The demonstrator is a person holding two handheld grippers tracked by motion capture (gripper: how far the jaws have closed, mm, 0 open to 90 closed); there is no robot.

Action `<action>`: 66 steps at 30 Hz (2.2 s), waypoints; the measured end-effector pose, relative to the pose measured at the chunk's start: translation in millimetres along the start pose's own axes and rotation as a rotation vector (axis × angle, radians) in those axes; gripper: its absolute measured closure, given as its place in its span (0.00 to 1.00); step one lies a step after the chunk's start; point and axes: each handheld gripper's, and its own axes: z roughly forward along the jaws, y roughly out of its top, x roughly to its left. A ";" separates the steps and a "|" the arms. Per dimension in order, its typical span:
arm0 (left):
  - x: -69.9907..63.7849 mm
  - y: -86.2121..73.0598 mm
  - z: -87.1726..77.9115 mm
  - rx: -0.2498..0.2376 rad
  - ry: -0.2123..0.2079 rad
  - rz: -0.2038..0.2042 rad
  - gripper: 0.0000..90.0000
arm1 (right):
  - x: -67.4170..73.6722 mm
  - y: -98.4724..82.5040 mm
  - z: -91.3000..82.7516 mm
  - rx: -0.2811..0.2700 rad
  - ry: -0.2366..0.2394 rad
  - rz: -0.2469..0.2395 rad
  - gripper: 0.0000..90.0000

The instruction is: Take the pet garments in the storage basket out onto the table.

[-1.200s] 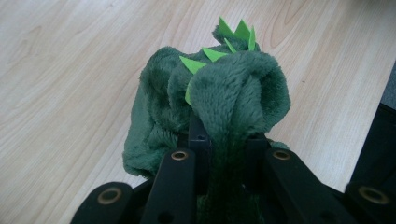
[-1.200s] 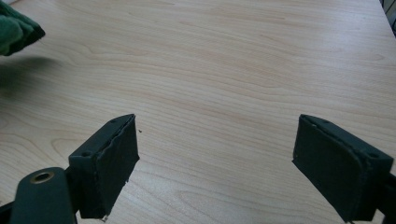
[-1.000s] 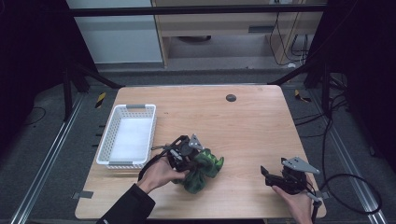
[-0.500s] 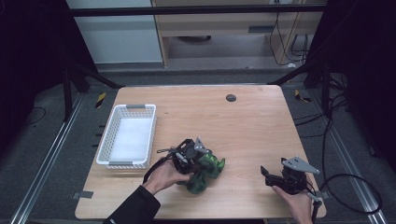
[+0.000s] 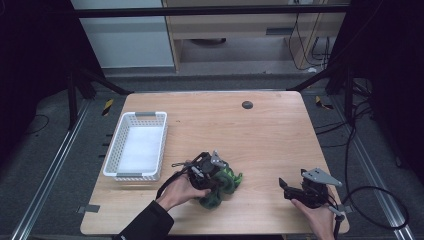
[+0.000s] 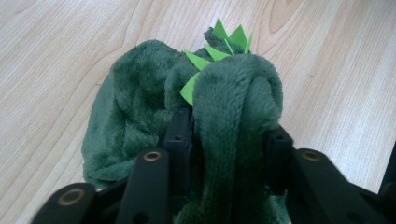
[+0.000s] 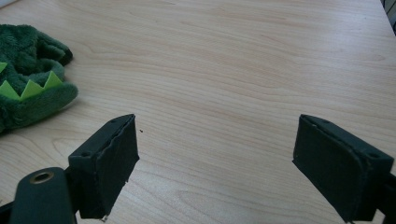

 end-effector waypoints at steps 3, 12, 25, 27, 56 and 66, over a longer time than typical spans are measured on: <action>0.2 -2.1 0.8 -0.006 0.001 -0.002 0.62 | -0.2 -0.2 0.1 0.001 0.000 0.000 0.15; 1.7 -7.5 -3.1 -0.046 -0.011 -0.028 0.38 | -0.3 -0.2 0.0 0.001 0.001 0.002 0.15; 1.4 -20.3 -18.7 -0.147 -0.007 -0.053 0.24 | -1.1 -0.4 0.2 0.000 -0.001 0.001 0.15; 1.3 -22.3 -22.2 -0.160 -0.005 -0.057 0.24 | -1.0 -0.4 0.1 -0.001 0.000 0.004 0.15; 3.3 -94.0 -63.2 -0.400 0.106 -0.219 0.26 | 0.2 0.8 -1.2 -0.007 0.002 0.020 0.14; 9.4 -138.8 -71.2 -0.431 0.159 -0.309 0.30 | 0.4 -0.5 0.2 -0.005 -0.003 0.017 0.14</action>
